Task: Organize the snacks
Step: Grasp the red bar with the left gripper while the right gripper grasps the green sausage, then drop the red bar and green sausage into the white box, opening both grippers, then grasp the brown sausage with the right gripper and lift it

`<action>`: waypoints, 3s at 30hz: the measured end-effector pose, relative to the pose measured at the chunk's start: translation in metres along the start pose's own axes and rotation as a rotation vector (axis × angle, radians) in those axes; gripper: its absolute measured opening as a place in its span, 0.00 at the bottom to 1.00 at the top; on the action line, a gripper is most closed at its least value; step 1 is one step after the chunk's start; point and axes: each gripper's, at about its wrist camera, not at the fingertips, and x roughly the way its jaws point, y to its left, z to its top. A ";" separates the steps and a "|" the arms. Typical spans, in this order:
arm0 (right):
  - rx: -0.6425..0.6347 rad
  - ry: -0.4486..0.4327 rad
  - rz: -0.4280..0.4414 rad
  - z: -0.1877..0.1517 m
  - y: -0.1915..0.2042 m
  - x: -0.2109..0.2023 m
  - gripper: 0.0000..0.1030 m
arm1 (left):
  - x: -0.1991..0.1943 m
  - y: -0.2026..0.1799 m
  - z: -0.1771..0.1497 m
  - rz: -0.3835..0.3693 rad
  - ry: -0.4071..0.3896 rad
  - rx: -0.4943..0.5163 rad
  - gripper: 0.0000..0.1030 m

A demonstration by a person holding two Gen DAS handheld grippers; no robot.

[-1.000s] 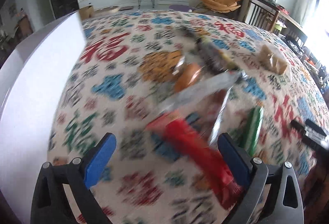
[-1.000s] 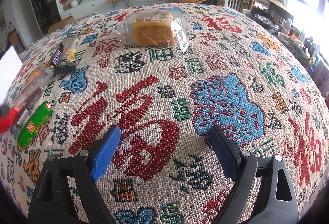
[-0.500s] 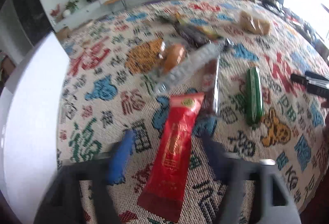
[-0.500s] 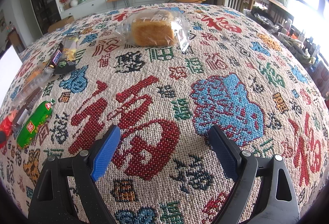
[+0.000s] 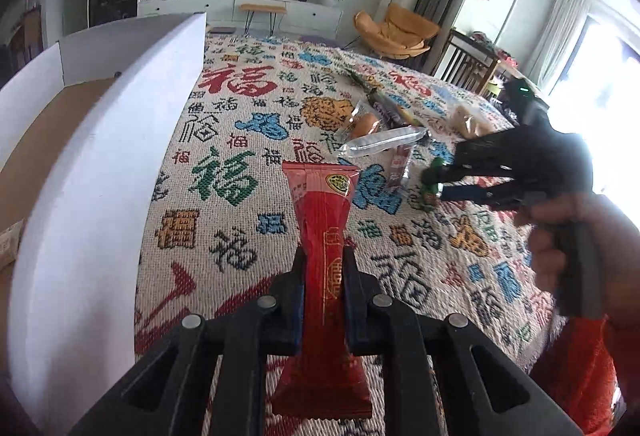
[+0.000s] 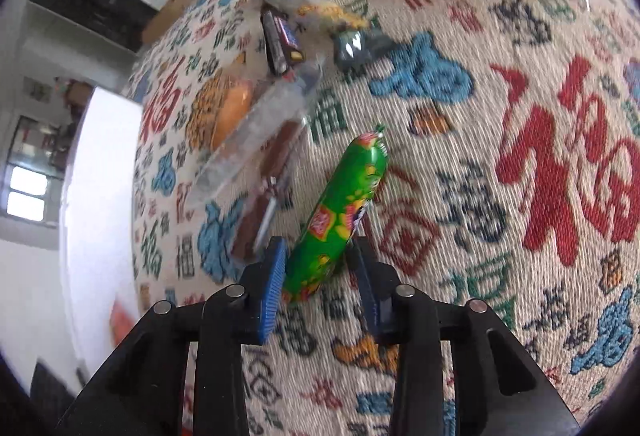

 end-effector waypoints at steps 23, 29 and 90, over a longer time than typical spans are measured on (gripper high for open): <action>-0.427 0.077 0.602 -0.055 0.269 -0.087 0.34 | -0.177 0.176 0.052 0.403 -0.245 -0.367 0.61; -0.488 -0.217 0.661 -0.045 0.251 -0.161 0.66 | -0.201 0.158 0.038 0.414 -0.349 -0.373 0.81; -0.158 -0.206 -0.061 0.010 -0.067 -0.055 0.82 | 0.131 -0.016 0.046 0.262 0.092 0.087 1.00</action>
